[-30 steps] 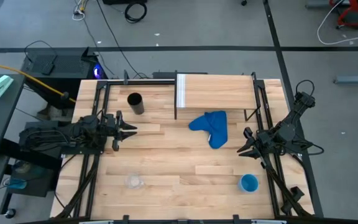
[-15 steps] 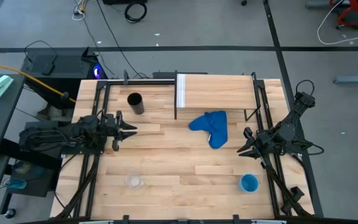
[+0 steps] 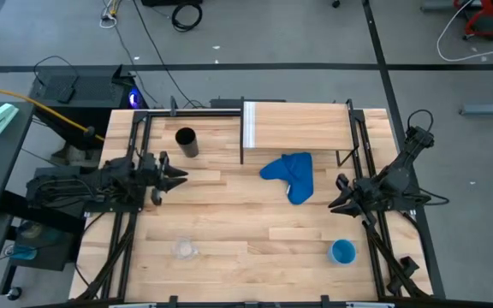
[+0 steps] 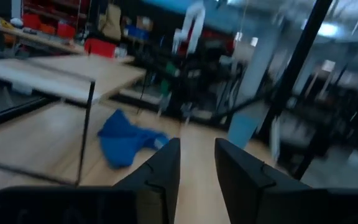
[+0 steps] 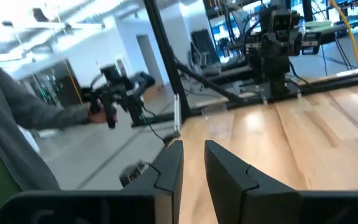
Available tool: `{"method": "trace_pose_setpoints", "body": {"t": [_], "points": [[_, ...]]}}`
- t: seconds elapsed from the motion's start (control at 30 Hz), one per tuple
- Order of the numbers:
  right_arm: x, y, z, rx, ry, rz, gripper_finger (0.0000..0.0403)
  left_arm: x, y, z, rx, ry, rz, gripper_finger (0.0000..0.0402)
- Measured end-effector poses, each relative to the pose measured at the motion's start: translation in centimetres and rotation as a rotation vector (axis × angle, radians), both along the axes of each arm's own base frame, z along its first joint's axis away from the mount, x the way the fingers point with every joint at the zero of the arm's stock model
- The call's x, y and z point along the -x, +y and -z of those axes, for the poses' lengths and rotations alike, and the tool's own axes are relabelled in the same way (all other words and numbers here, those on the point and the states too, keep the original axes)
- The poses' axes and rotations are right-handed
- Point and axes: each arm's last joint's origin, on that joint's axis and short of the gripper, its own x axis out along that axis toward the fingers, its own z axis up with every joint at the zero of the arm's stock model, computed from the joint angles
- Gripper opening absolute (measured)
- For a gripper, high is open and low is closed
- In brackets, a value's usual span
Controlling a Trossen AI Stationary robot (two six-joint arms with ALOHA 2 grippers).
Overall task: Stack small to large cups/mugs on shelf
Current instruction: Move the blue plastic cup to the middle right of the table
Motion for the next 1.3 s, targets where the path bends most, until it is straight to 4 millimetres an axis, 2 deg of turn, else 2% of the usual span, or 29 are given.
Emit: {"method": "trace_pose_setpoints", "body": {"t": [0.17, 0.5, 0.63, 0.83, 1.3], "points": [[0.5, -0.5, -2.9, -0.032, -0.105, 0.008, 0.0073, 0.3, 0.0, -1.7, 0.065, -0.179, 0.015, 0.0107], [2.8, -2.9, -10.6, -0.095, -0.313, 0.043, 0.0073, 1.8, -0.2, -4.8, 0.032, -0.535, 0.030, 0.0107], [3.8, -3.9, -12.8, -0.087, -0.381, 0.067, 0.0073, 2.4, -0.2, -5.4, 0.023, -0.622, 0.033, 0.0107], [4.5, -4.7, -14.4, -0.047, -0.436, 0.095, 0.0073, 2.6, -0.2, -5.8, 0.056, -0.668, 0.053, 0.0107], [4.9, -5.0, -16.9, -0.090, -0.451, 0.093, 0.0073, 2.7, -0.1, -5.8, 0.119, -0.676, 0.023, 0.0107]]}}
